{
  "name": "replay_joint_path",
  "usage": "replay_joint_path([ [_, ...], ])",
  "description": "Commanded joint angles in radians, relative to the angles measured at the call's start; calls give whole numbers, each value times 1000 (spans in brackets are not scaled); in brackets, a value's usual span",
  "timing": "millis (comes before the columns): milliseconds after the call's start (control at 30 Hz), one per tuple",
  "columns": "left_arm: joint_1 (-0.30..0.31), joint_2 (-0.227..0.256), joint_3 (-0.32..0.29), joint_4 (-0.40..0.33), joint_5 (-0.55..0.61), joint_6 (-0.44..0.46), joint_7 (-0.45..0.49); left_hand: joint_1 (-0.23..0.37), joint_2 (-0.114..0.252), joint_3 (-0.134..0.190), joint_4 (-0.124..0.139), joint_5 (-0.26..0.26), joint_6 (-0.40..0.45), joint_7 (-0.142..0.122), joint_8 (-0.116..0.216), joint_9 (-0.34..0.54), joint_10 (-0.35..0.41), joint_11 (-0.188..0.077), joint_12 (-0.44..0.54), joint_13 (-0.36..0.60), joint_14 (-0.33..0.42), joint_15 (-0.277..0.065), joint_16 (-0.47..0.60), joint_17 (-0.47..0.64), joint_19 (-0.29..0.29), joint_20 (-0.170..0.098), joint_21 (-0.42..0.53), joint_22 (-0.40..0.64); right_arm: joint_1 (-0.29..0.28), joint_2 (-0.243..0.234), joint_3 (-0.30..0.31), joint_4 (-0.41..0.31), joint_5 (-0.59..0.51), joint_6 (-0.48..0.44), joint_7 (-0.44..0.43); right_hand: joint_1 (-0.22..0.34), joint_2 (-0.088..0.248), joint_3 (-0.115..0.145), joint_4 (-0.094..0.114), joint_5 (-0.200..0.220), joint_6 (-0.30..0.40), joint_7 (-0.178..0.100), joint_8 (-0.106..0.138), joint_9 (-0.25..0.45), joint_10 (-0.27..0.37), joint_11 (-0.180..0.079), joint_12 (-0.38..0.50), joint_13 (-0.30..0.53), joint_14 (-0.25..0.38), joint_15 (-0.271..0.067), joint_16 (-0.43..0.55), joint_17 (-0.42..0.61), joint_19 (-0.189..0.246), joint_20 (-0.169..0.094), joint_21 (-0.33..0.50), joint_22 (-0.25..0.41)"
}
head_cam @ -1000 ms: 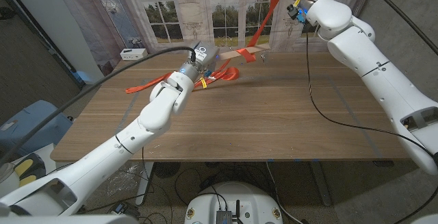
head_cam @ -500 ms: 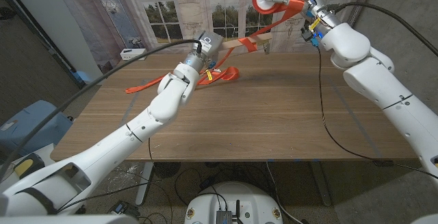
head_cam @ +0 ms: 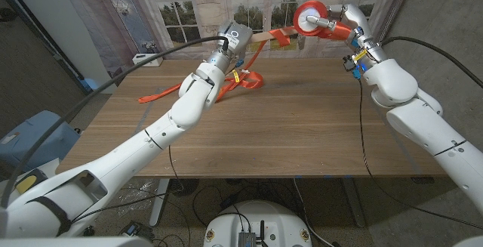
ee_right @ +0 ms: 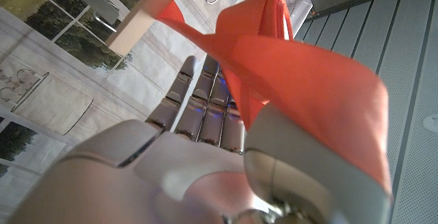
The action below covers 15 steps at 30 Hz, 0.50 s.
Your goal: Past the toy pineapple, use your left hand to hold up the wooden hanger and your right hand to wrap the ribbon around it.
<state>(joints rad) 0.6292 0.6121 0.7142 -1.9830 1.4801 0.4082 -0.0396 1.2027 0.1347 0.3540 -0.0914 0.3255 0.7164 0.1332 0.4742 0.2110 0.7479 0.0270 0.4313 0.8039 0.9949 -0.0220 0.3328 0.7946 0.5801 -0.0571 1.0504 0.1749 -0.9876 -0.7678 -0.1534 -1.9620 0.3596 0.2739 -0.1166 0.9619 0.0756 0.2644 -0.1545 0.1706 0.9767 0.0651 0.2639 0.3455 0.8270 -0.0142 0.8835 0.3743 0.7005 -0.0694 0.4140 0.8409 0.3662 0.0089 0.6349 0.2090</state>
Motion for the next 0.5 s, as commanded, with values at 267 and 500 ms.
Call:
replay_joint_path([
  [267,6,6,-1,-35,8,-24,8,4,12,56,-17,4,154,-145,3,312,170,-170,-7,4,143,-207,-2,5,-5,-92,6,5,-151,192,31,22,-121,48,-277,45,93,73,36,7,113,-80,2,7,40,-44,79,114,23,-147,6,13,14,1,17,2],
  [500,17,12,-8,-44,-1,-32,28,3,12,56,-17,3,152,-144,2,314,172,-168,-9,3,144,-207,-3,7,-6,-93,7,5,-168,314,1,-82,-333,-219,-572,48,95,73,35,7,116,-77,1,4,52,-50,77,100,47,-147,18,23,31,9,29,2],
])
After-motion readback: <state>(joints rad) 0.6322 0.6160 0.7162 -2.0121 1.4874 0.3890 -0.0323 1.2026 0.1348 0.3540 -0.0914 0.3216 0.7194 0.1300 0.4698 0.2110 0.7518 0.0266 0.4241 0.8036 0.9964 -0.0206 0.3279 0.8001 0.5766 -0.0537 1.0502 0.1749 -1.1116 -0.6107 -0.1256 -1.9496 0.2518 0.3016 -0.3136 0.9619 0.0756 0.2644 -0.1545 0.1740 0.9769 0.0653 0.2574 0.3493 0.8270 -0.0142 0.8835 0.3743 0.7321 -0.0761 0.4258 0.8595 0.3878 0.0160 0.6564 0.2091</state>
